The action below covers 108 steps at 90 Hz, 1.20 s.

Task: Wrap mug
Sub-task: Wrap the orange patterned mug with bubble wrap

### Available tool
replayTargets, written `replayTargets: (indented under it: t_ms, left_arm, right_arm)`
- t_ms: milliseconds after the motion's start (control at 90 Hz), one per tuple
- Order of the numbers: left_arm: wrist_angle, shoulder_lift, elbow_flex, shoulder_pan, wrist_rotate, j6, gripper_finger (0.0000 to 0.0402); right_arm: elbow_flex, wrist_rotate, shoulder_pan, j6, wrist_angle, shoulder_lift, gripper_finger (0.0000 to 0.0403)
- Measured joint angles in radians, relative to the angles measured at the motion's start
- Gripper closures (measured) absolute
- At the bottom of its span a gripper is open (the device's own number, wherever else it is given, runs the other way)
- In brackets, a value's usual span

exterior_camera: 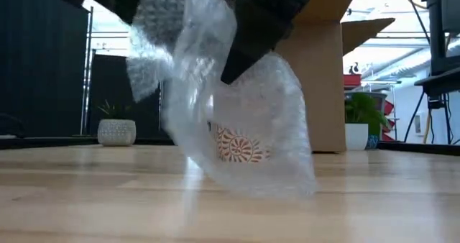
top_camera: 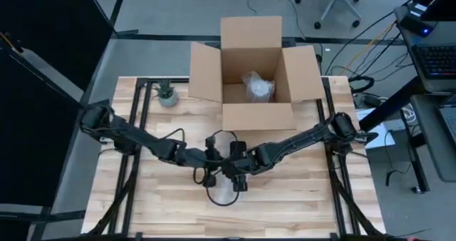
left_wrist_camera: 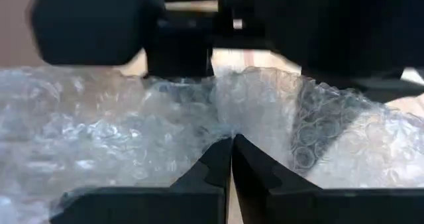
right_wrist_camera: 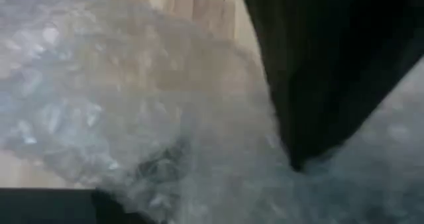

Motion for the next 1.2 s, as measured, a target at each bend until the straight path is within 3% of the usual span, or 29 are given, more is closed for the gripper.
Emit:
replayTargets:
  t_ms: [267,678,844,1067,1200]
  left_arm:
    - [0.010,0.046,0.002,0.012,0.002,-0.024,0.0401]
    - [0.004,0.044,0.001,0.016,-0.002,-0.027,0.0401]
    - [0.008,0.044,0.000,0.016,-0.004,-0.026,0.0401]
    - [0.015,0.045,-0.001,0.015,-0.004,-0.026,0.0401]
    - [0.016,0.045,-0.001,0.015,-0.004,-0.027,0.0402]
  right_arm:
    - [0.033,0.001,0.000,0.000,-0.091,-0.015,0.0188]
    - [0.307,-0.006,0.036,0.046,-0.535,-0.021,0.0188]
    - [0.299,0.006,0.090,0.016,-0.438,-0.021,0.0188]
    - [0.102,0.151,0.081,0.001,-0.229,-0.014,0.0188]
    - [-0.004,0.091,0.043,0.022,-0.099,-0.015,0.0188]
